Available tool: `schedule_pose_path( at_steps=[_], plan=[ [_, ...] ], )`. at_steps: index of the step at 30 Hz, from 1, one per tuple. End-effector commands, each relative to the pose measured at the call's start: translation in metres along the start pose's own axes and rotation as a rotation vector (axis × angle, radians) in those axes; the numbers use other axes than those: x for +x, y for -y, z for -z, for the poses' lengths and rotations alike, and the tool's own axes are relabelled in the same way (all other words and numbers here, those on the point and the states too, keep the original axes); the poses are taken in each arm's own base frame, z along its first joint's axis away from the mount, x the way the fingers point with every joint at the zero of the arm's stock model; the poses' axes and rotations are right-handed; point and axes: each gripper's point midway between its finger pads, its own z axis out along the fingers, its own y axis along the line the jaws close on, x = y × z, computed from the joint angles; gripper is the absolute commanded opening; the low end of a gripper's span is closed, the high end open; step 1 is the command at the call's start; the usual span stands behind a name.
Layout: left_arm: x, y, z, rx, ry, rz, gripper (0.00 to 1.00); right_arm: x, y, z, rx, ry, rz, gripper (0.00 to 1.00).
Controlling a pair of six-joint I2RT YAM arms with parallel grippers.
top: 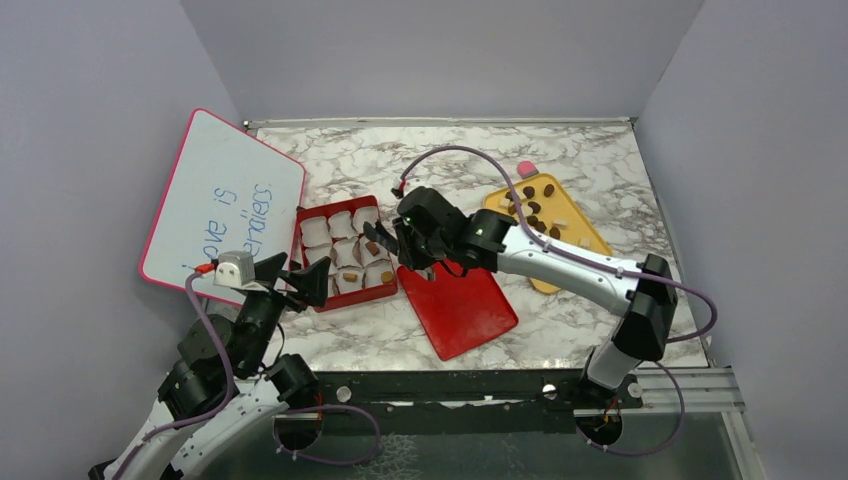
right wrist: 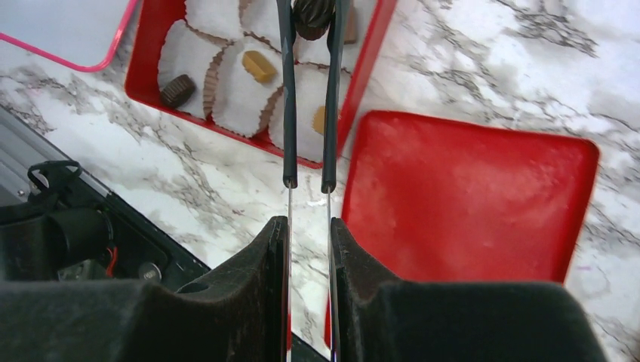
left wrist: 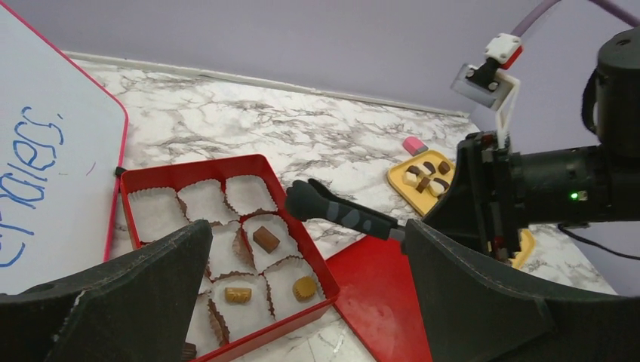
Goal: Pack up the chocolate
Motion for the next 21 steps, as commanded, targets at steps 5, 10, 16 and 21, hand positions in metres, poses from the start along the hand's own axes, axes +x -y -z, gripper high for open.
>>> schedule_pose_path(
  at_steps=[5, 10, 16, 21],
  plan=[
    [-0.01, -0.005, 0.003, -0.022, 0.046, 0.034, 0.99, -0.015, -0.05, -0.042, -0.11, 0.034, -0.017, 0.27],
    [-0.011, -0.006, 0.004, -0.023, 0.049, 0.037, 0.99, -0.006, -0.059, -0.07, -0.11, -0.006, -0.013, 0.26],
    [-0.01, -0.007, 0.003, -0.028, 0.049, 0.038, 0.99, 0.002, -0.061, -0.094, -0.106, -0.026, -0.003, 0.26],
    [-0.01, -0.006, 0.004, -0.027, 0.049, 0.038, 0.99, 0.008, -0.066, -0.107, -0.121, -0.04, -0.008, 0.26]
  ],
)
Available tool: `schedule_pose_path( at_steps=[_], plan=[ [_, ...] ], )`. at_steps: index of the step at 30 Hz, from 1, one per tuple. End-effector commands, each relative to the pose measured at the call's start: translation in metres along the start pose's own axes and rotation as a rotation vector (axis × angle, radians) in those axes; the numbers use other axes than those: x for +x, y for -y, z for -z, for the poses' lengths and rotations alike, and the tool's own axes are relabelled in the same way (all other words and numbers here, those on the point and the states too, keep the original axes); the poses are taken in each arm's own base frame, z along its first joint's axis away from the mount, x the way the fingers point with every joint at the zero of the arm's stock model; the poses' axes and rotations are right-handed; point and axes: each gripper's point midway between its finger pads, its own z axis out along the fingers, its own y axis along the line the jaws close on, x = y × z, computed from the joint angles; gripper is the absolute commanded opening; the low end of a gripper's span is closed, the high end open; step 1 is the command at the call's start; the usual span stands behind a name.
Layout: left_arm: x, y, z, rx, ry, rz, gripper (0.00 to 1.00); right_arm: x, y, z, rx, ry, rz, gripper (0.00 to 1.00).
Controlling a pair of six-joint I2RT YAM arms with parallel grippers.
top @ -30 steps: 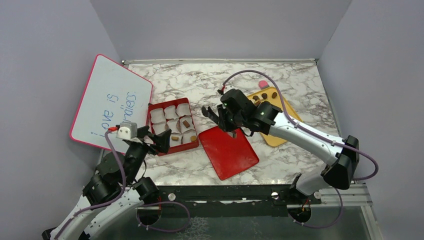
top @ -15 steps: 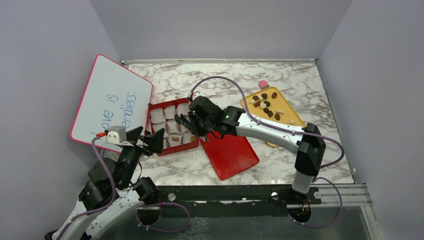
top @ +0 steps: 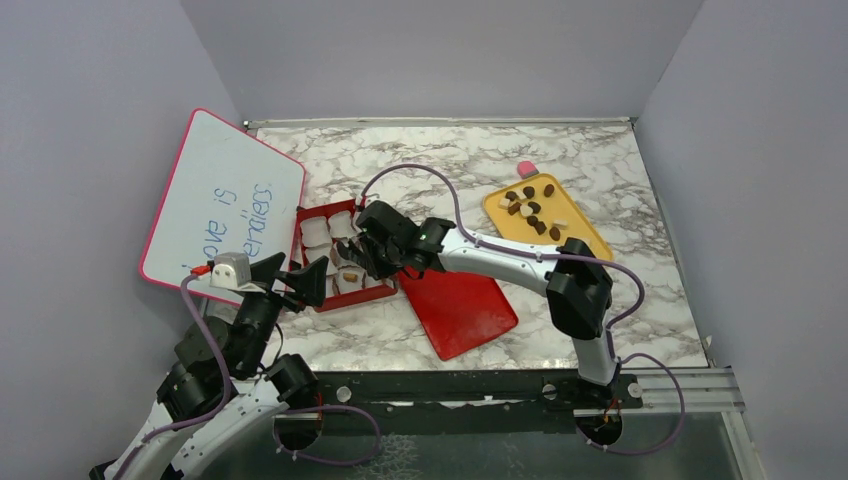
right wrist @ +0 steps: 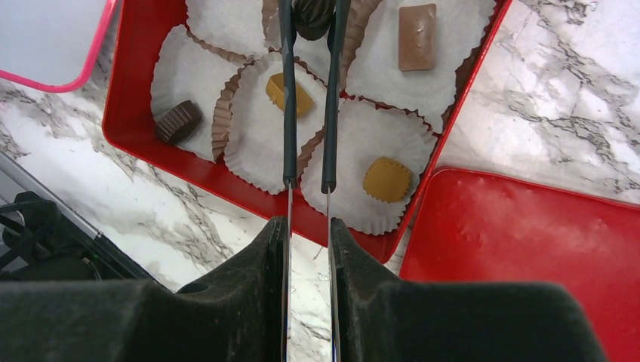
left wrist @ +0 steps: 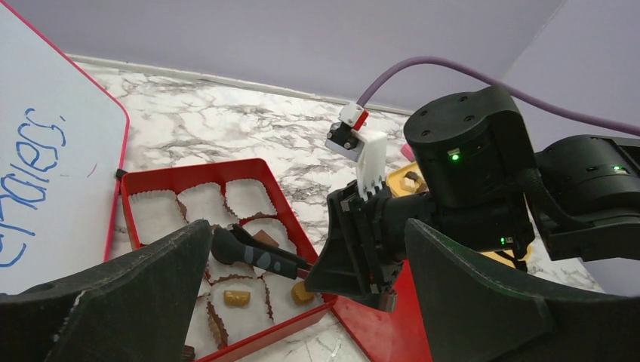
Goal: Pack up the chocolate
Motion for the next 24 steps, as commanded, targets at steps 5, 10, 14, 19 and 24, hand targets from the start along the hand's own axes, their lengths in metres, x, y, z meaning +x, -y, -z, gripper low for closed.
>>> schedule_pose_path(
  at_steps=[5, 10, 14, 19, 24],
  plan=[
    [-0.006, -0.004, 0.002, -0.017, 0.03, 0.025, 0.99, -0.008, -0.021, -0.015, -0.068, 0.021, -0.015, 0.27],
    [-0.006, -0.004, 0.002, -0.018, 0.03, 0.023, 0.99, -0.007, -0.017, -0.016, -0.049, 0.023, -0.015, 0.29],
    [-0.006, -0.003, 0.001, -0.016, 0.029, 0.024, 0.99, -0.009, -0.012, -0.016, -0.02, 0.033, -0.004, 0.31],
    [-0.005, -0.003, 0.001, -0.016, 0.028, 0.023, 0.99, -0.008, -0.004, -0.018, 0.025, 0.028, 0.011, 0.33],
    [-0.005, -0.004, 0.001, -0.018, 0.027, 0.021, 0.99, -0.014, -0.003, -0.01, 0.03, 0.045, 0.011, 0.36]
  ],
)
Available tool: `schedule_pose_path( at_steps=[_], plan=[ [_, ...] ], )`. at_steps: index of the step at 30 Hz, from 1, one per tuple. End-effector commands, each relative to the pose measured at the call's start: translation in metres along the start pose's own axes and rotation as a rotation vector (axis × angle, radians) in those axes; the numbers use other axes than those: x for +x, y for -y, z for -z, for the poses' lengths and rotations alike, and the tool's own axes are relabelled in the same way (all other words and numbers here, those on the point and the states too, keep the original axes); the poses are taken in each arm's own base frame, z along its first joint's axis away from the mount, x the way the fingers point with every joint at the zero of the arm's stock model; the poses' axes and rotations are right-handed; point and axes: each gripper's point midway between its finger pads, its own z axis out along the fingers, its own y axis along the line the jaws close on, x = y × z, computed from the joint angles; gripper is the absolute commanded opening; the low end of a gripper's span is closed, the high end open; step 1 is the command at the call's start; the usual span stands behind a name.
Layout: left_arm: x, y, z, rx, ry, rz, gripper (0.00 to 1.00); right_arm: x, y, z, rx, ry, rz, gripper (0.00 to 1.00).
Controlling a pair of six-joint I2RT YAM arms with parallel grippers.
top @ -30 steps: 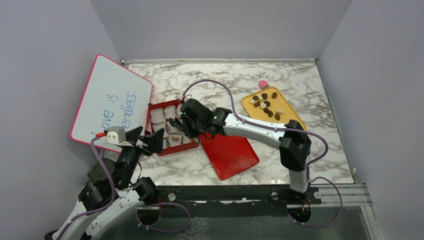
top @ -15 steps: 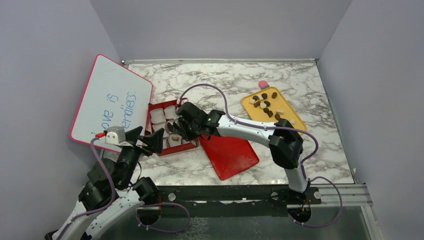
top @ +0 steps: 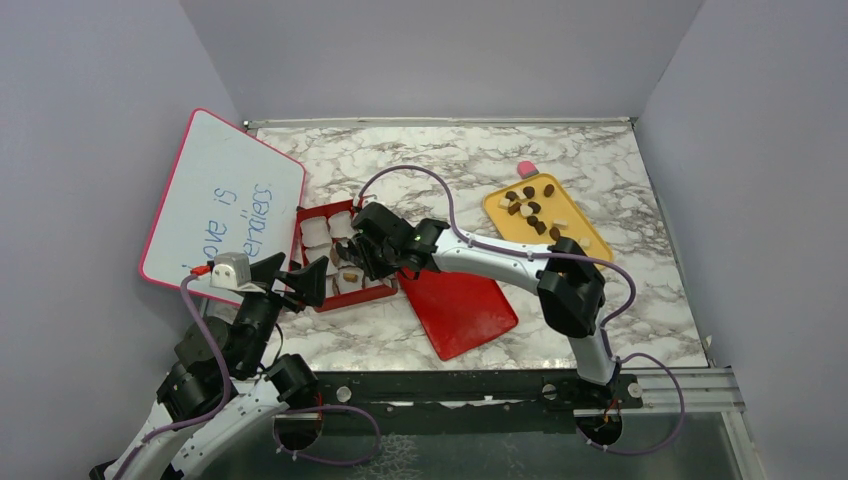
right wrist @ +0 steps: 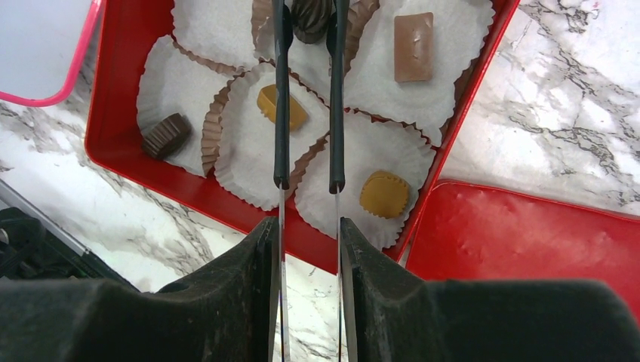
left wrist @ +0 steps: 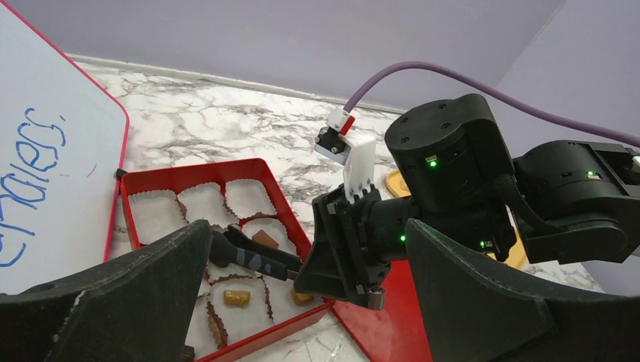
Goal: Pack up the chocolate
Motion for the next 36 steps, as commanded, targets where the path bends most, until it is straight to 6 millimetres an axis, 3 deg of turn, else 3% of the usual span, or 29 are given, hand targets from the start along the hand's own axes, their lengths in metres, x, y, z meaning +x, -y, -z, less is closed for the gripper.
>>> schedule_pose_path(
  at_steps=[1, 13, 17, 26, 30, 36],
  plan=[
    [-0.005, -0.004, 0.001, -0.018, 0.026, 0.018, 0.99, -0.017, -0.004, 0.009, 0.012, 0.055, 0.013, 0.37],
    [-0.003, -0.004, 0.0, -0.025, 0.021, 0.015, 0.99, -0.031, -0.01, 0.046, -0.035, 0.096, 0.011, 0.38],
    [0.001, -0.006, -0.003, -0.044, 0.007, 0.013, 0.99, -0.033, -0.002, 0.061, -0.015, 0.124, 0.001, 0.38],
    [0.013, 0.005, -0.013, -0.034, -0.074, -0.022, 0.99, -0.031, 0.037, 0.109, 0.133, 0.183, -0.012, 0.38],
    [0.026, 0.015, -0.022, -0.015, -0.137, -0.047, 0.99, -0.026, 0.068, 0.134, 0.256, 0.205, -0.007, 0.37],
    [0.06, 0.03, -0.036, 0.027, -0.279, -0.128, 0.99, -0.014, 0.122, 0.163, 0.393, 0.2, -0.035, 0.38]
  ],
)
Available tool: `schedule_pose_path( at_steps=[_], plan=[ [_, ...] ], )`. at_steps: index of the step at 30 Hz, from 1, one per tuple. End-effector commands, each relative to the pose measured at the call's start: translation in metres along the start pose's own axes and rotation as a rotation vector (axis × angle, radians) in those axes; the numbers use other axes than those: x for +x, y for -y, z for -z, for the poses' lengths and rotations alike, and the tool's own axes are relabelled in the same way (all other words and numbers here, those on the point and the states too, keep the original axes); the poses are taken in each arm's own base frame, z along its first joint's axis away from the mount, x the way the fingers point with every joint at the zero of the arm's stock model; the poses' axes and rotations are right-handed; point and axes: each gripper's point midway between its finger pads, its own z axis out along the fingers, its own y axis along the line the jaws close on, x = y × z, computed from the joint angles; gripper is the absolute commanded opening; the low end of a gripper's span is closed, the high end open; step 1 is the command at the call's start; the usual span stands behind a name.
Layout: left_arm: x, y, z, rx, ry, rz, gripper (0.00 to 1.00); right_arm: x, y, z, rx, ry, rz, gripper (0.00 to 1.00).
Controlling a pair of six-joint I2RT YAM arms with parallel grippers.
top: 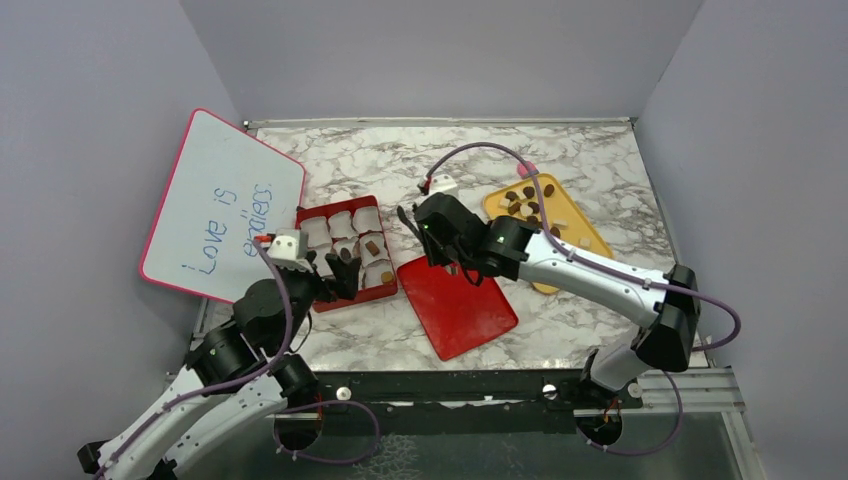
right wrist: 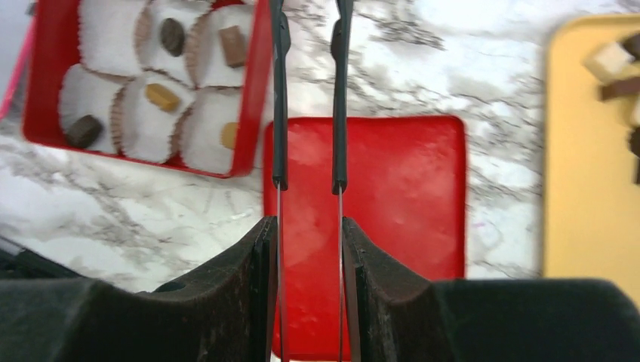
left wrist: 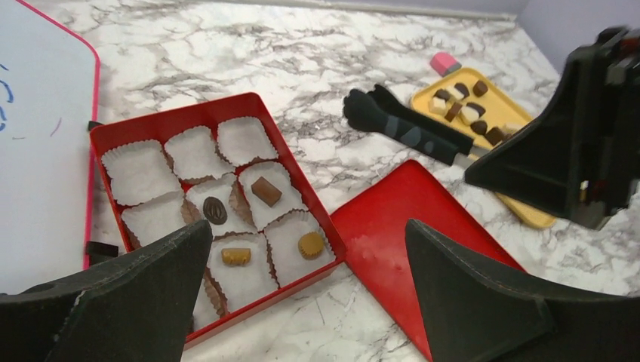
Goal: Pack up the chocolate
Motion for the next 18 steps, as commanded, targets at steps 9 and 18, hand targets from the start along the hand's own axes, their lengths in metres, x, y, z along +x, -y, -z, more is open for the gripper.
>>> schedule_pose_path(
  at_steps=[9, 18],
  plan=[
    [0.035, 0.022, -0.021, 0.064, -0.171, -0.113, 0.99, 0.016, 0.143, 0.024, 0.3, -0.02, -0.093, 0.38],
    [0.027, 0.014, -0.014, 0.053, -0.117, -0.097, 0.99, 0.057, 0.236, 0.025, 0.468, -0.122, -0.188, 0.38]
  ],
)
